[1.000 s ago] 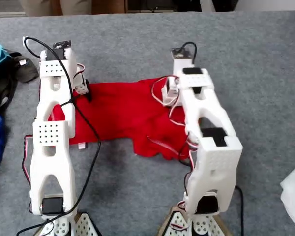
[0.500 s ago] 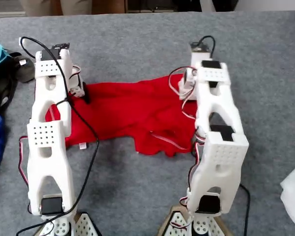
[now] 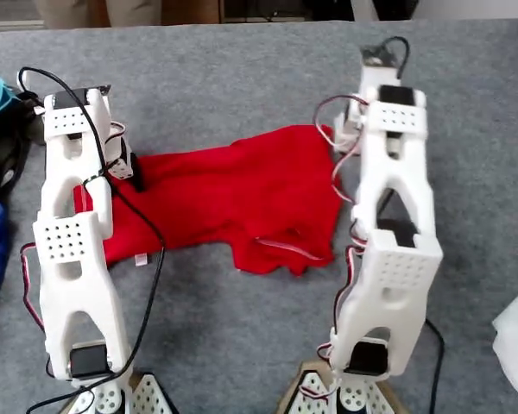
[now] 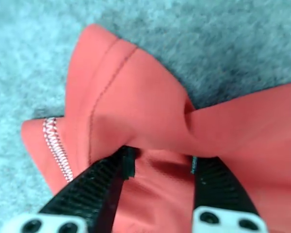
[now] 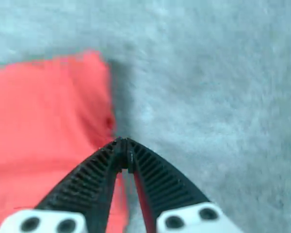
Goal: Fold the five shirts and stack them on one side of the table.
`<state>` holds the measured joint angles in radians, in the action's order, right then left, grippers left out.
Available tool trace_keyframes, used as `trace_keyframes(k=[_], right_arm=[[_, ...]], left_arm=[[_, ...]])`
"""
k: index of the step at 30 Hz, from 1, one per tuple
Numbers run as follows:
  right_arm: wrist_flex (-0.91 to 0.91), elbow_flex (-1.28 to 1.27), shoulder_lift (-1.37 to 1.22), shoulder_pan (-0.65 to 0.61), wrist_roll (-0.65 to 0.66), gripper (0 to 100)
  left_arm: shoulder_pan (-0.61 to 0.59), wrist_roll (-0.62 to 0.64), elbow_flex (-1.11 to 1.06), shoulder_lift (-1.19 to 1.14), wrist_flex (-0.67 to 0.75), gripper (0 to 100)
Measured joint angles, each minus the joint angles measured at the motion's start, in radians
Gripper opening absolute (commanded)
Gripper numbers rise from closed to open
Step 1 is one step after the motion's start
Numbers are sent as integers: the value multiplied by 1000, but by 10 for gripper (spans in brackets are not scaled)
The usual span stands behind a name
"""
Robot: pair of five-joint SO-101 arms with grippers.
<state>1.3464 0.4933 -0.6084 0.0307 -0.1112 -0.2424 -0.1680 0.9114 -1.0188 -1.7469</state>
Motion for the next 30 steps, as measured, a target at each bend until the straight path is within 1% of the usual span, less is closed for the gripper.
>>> trace_keyframes(k=[3,8,11,14,19,24,30], right_arm=[[-3,61,0,-51,-43,6],[-77,86,-15,-152,-87,6],[-104,98,-77,-227,-95,6],[-147,98,-166,-264,-137,6],[-170,157,-313,-250,-167,6],[-69,316,-404,-166,-167,6],[31,528,-517,-60,-80,6]], left_arm=[[14,-2,-3,9,0,195],[25,-2,-6,11,0,195],[25,-2,-6,12,0,195],[26,-2,-6,12,0,195],[26,-2,-6,12,0,196],[31,-2,-6,12,0,198],[37,-2,-6,12,0,199]])
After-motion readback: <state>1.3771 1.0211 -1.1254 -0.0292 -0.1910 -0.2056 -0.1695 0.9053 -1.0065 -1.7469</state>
